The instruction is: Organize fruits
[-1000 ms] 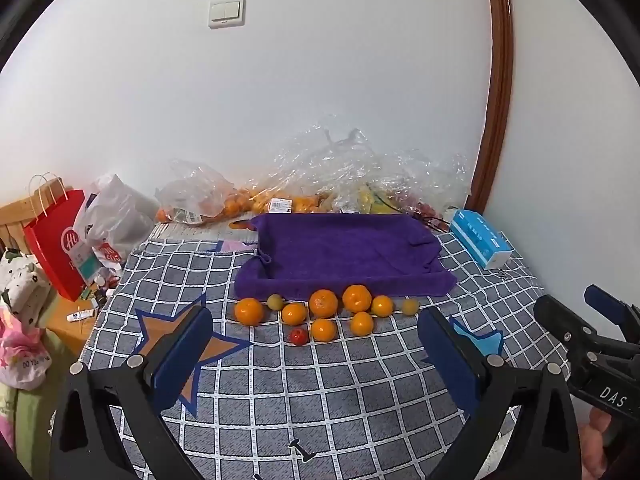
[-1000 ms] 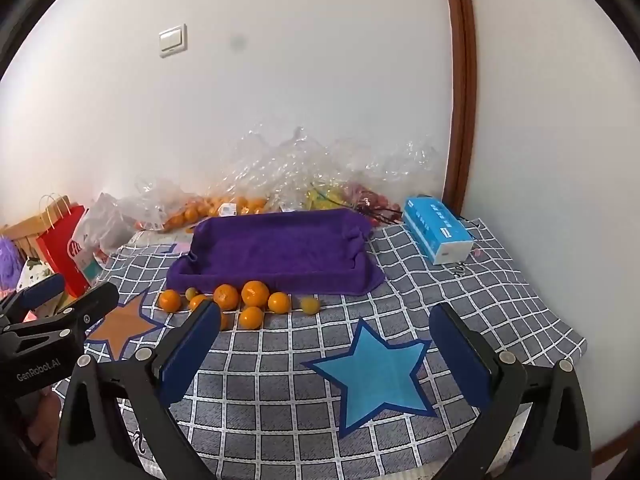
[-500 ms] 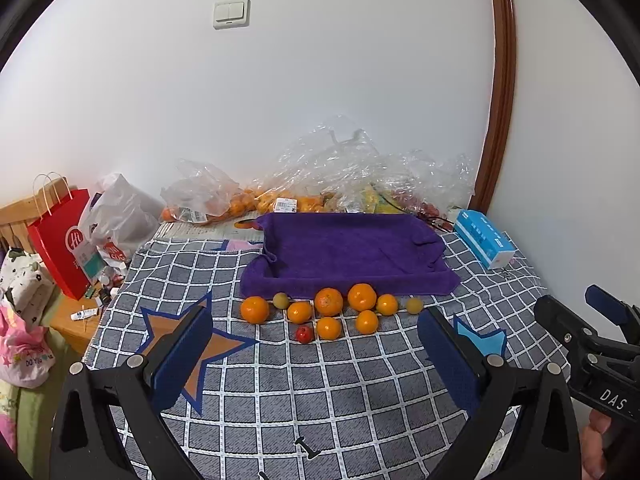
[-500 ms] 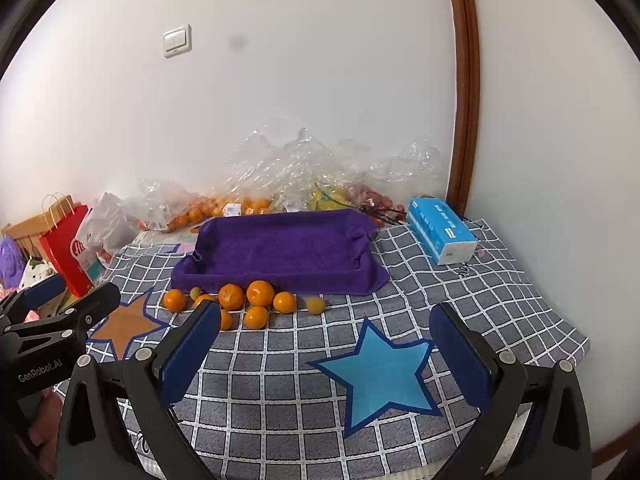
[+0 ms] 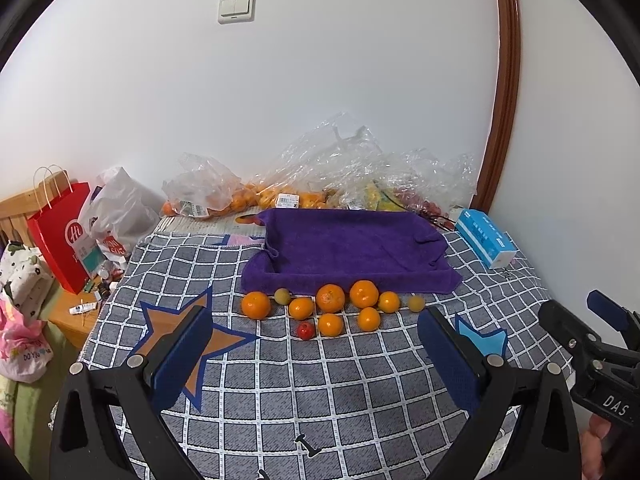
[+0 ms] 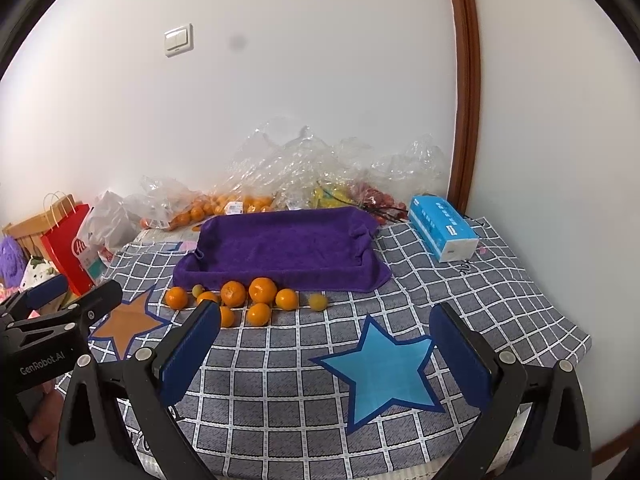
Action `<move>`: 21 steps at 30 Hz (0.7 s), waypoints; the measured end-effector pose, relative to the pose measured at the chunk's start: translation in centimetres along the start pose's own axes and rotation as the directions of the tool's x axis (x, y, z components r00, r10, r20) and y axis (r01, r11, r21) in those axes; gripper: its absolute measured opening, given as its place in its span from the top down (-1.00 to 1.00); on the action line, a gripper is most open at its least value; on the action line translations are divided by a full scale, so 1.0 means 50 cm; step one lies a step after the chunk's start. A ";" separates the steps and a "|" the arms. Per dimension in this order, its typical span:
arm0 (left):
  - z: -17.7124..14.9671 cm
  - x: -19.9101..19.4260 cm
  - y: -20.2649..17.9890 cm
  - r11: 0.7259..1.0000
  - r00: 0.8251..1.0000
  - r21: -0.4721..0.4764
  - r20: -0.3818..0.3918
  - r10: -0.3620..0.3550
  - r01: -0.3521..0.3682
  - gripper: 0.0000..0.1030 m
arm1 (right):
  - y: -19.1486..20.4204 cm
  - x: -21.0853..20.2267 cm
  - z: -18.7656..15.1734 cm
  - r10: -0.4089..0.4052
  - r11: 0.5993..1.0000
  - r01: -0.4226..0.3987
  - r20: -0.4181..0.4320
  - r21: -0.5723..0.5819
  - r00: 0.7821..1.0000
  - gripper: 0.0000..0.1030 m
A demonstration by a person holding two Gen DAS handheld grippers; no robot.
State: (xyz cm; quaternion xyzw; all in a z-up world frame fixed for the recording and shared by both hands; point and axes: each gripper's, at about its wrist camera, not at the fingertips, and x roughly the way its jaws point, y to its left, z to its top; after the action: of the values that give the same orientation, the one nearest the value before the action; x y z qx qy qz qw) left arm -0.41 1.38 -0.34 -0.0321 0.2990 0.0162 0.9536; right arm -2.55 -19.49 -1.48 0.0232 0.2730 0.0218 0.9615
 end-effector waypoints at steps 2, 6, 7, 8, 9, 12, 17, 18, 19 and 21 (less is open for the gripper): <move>-0.001 0.002 0.000 1.000 1.000 -0.001 -0.003 -0.001 0.001 -0.99 | -0.002 0.000 -0.001 0.001 1.000 -0.001 -0.003 0.001 1.000 -1.00; -0.004 0.000 -0.003 1.000 1.000 0.000 0.002 -0.007 0.007 -0.99 | -0.006 -0.002 -0.001 -0.001 1.000 0.001 0.001 0.002 1.000 -1.00; -0.005 0.000 -0.004 1.000 1.000 0.003 0.003 -0.006 0.006 -0.99 | -0.007 -0.003 -0.001 0.000 1.000 0.000 0.001 0.004 1.000 -1.00; -0.005 0.000 -0.005 1.000 1.000 0.005 0.003 -0.005 0.005 -0.99 | -0.008 -0.003 -0.002 0.000 1.000 0.000 0.000 0.006 1.000 -1.00; -0.005 -0.001 -0.005 1.000 1.000 0.004 0.004 -0.005 0.005 -0.99 | -0.007 -0.002 -0.002 0.000 1.000 0.000 -0.001 0.005 1.000 -1.00; -0.004 -0.001 -0.009 1.000 1.000 0.000 0.006 -0.009 0.009 -0.99 | -0.006 -0.003 -0.003 0.000 1.000 0.000 -0.001 0.000 1.000 -1.00; -0.009 -0.009 -0.010 1.000 1.000 0.001 0.013 -0.009 0.009 -0.99 | -0.003 -0.003 -0.003 0.004 1.000 -0.004 0.001 0.003 1.000 -1.00; -0.009 -0.010 -0.009 1.000 1.000 0.000 0.015 -0.010 0.010 -0.99 | -0.002 -0.003 -0.005 0.004 1.000 -0.004 0.001 -0.001 1.000 -1.00; -0.009 -0.011 -0.008 1.000 1.000 -0.003 0.016 -0.011 0.011 -0.99 | -0.002 -0.003 -0.004 0.003 1.000 -0.003 0.001 -0.002 1.000 -1.00; -0.009 -0.011 -0.009 1.000 1.000 -0.001 0.014 -0.010 0.010 -0.99 | -0.002 -0.003 -0.004 0.005 1.000 -0.005 0.002 -0.001 1.000 -1.00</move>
State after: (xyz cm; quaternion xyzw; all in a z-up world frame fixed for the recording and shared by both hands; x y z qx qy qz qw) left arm -1.10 0.90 -0.38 -0.0339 0.2922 0.0119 0.9557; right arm -2.78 -19.58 -1.59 0.0232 0.2720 0.0242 0.9617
